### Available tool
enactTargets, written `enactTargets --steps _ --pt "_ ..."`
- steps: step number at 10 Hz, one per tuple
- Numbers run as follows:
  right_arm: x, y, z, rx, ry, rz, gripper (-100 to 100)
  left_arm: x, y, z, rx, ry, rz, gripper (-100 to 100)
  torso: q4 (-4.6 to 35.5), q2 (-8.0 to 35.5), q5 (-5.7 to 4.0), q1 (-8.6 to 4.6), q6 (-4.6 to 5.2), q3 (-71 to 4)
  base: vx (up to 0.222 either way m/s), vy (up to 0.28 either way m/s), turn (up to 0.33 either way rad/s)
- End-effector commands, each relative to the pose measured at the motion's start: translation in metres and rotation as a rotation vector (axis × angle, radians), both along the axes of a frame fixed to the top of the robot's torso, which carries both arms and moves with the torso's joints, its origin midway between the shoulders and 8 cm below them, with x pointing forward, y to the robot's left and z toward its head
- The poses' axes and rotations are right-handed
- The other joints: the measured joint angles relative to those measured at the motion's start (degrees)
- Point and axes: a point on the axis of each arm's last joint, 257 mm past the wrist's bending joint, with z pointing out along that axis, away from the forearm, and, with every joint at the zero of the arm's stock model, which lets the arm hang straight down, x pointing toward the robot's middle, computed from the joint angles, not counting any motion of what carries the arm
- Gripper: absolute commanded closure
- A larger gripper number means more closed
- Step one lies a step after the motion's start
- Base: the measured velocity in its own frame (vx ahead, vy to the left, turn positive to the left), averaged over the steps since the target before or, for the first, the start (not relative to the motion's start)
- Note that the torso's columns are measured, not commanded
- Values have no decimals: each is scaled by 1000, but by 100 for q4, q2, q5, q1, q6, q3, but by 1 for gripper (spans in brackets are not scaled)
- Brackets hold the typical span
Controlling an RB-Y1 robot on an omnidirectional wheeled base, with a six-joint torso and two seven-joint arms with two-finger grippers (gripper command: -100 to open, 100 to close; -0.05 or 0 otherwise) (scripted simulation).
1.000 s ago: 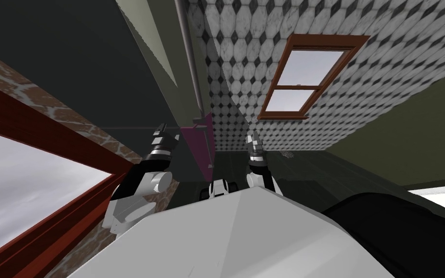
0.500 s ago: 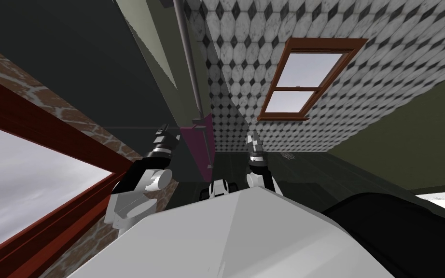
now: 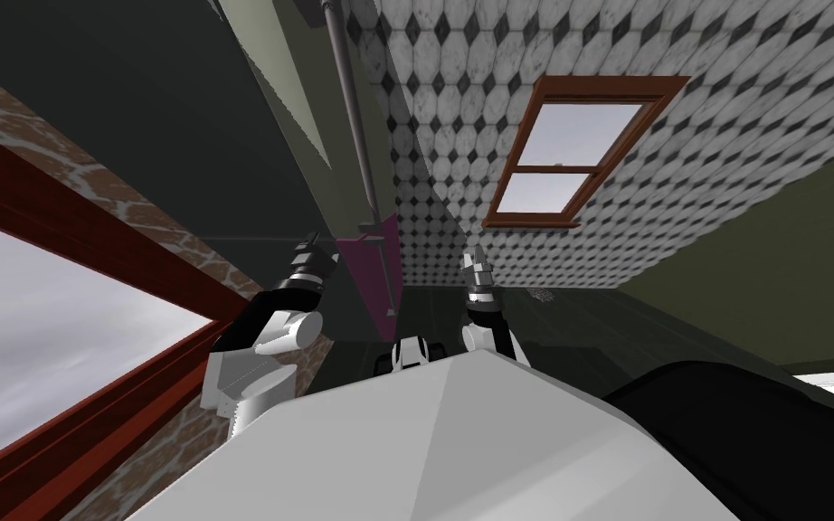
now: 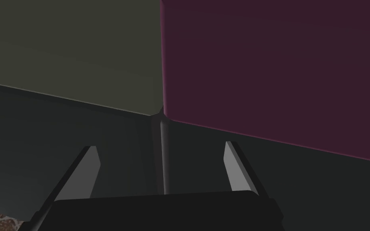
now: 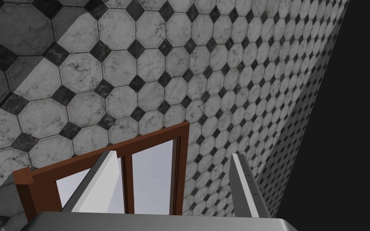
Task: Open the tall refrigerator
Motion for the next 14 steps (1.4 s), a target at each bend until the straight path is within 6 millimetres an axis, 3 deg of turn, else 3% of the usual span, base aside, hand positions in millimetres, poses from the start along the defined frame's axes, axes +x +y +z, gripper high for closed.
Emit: enactTargets --steps 1,9,14 --pt "0 0 0 0 0 0 0 8 -6 -12 -13 61 -12 -100 -5 -6 -1 -6 7 -3 3 -30 10" --pt "0 0 0 0 0 0 0 16 -8 -19 -18 156 -7 -100 -7 -64 25 91 -29 -45 -1 -49 4" --pt "0 0 0 0 0 0 0 11 -11 -5 -5 178 -7 -100 1 -71 8 56 -14 -53 10 -46 17"
